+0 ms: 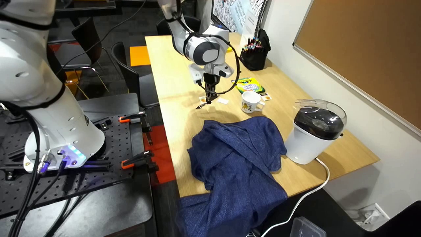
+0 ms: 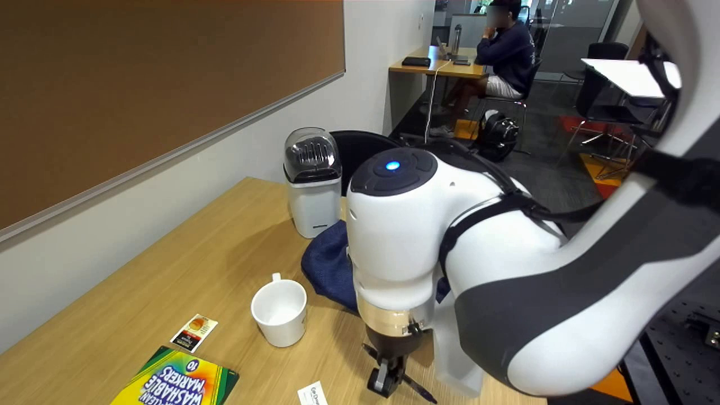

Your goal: Take the black pen out of the white mug

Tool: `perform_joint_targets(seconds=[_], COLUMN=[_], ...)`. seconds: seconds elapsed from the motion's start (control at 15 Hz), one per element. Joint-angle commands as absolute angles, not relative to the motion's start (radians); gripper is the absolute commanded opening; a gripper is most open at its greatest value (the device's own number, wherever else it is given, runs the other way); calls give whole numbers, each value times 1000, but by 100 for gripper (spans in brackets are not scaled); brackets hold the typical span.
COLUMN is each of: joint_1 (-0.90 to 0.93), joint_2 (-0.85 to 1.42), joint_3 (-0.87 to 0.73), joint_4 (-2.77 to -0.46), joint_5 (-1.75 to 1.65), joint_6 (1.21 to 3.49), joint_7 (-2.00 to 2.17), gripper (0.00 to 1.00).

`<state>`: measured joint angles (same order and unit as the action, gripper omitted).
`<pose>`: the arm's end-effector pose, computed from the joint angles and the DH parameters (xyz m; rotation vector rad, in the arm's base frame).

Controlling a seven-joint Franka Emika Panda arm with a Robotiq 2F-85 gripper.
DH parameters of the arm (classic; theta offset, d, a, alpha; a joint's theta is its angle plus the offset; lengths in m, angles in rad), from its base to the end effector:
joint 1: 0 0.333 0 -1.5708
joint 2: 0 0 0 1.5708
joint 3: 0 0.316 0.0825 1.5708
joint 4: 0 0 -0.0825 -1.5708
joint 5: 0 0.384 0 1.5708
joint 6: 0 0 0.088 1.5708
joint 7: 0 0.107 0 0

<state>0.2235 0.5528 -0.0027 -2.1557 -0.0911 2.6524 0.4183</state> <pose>0.5400 0.1237 0.1329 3.0784 -0.1780 -0.0618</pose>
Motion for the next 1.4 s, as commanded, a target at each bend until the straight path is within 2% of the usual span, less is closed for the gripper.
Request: perform_joint_targets(seconds=[0.0, 0.07, 0.67, 0.73, 1.33], joint_1=[227, 227, 263, 270, 330], joint_2=[597, 606, 553, 534, 301], joint_3=[-4, -3, -38, -46, -150], joint_4=[-2152, -2150, -2168, -2177, -2281], joint_5=[-42, -33, -31, -35, -132], joint_6=[2739, 2747, 2735, 2736, 2721], joint_7=[407, 402, 425, 432, 543], gripper=[4, 29, 95, 100, 100])
